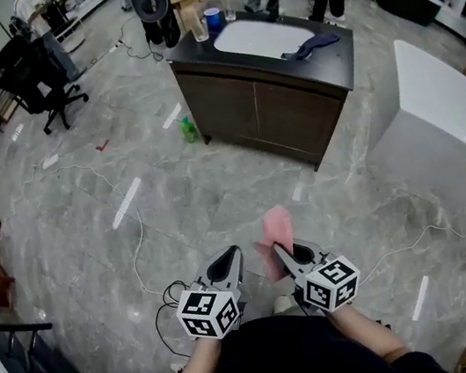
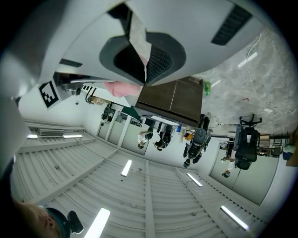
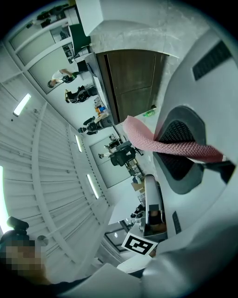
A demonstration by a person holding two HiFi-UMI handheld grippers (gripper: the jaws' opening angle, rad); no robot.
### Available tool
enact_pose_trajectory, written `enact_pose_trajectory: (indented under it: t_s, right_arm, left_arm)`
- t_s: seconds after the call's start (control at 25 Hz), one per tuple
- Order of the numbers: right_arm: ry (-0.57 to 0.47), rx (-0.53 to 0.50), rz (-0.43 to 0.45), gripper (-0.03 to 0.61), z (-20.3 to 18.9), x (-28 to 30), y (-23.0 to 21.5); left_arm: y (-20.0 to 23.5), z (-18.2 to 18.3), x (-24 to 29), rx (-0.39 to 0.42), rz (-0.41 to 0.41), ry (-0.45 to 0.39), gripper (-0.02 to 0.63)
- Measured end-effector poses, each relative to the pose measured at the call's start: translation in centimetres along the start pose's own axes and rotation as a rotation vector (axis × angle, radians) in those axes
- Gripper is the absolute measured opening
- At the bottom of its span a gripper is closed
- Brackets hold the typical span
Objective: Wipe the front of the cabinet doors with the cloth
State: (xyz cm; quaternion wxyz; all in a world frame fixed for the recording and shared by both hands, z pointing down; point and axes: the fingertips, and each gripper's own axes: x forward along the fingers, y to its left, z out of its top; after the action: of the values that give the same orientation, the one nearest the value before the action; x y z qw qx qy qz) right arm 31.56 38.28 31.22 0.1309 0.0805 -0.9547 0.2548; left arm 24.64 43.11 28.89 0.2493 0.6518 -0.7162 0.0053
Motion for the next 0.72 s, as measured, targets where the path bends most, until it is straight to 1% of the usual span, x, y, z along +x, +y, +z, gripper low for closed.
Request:
enact_pose_trajectory:
  t_s: [0.12, 0.28, 0.4, 0.56, 0.72]
  right_arm:
    - [0.011, -0.007, -0.006, 0.044, 0.8, 2.0, 0.1]
    - [0.018, -0.018, -0.007, 0.044, 2.0, 4.7, 0.8]
    - [0.015, -0.017, -0.020, 0.044, 2.9, 6.8, 1.0]
    - [0.008, -0.018, -0.035, 0.044, 3.8, 9.9, 1.6]
    - [0.013, -0.018, -0.041, 0.044, 4.2, 13.0, 2.5]
  left_arm:
    - [1.9, 1.2, 0.3, -0.005, 0.000, -0.006, 0.017]
    - [5.1, 2.3, 0.4, -0.037, 0.005, -0.009, 0.017]
    - [7.3, 3.4, 0.6, -0.045, -0.003, -0.014, 0.017]
    - [10.2, 4.9, 0.7, -0.034, -0.021, -0.014, 0.017]
    - [13.0, 6.1, 0.6, -0.001, -0.032, -0.014, 0.017]
